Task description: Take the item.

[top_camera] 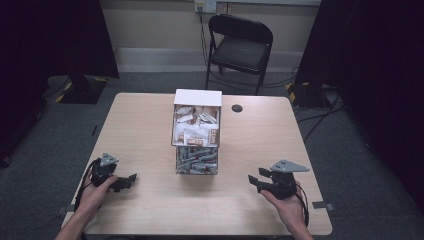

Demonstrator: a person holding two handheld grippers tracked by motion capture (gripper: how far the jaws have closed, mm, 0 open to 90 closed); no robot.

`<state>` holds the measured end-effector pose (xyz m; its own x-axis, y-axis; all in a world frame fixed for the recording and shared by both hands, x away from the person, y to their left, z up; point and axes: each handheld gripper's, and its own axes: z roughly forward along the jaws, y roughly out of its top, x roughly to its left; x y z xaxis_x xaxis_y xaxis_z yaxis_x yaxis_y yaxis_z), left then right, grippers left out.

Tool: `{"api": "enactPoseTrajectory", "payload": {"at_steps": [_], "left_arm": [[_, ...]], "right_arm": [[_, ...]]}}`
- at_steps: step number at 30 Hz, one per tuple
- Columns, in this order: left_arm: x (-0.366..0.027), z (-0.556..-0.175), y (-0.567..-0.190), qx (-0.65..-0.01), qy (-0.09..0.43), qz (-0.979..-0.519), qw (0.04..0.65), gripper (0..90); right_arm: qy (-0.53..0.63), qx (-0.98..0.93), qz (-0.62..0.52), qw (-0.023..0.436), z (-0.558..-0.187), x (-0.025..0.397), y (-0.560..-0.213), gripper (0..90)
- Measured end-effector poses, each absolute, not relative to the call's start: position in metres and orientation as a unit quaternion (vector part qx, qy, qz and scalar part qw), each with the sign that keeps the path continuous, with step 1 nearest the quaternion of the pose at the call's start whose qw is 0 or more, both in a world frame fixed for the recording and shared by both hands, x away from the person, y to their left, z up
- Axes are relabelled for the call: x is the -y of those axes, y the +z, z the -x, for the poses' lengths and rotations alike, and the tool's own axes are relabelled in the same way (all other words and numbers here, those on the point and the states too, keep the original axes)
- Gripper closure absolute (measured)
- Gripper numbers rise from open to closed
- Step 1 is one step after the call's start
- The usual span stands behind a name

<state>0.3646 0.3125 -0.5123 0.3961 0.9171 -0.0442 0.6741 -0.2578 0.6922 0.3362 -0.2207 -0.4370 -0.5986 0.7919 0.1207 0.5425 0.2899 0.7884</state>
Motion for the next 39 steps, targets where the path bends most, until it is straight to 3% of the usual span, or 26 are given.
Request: {"api": "enactPoseTrajectory", "payload": {"at_steps": [39], "left_arm": [[-0.312, -0.365, -0.512, -0.517, 0.188, -0.770, 0.323, 0.0]], "right_arm": [[0.486, -0.819, -0.292, 0.085, -0.344, 0.114, -0.403, 60.3]]}}
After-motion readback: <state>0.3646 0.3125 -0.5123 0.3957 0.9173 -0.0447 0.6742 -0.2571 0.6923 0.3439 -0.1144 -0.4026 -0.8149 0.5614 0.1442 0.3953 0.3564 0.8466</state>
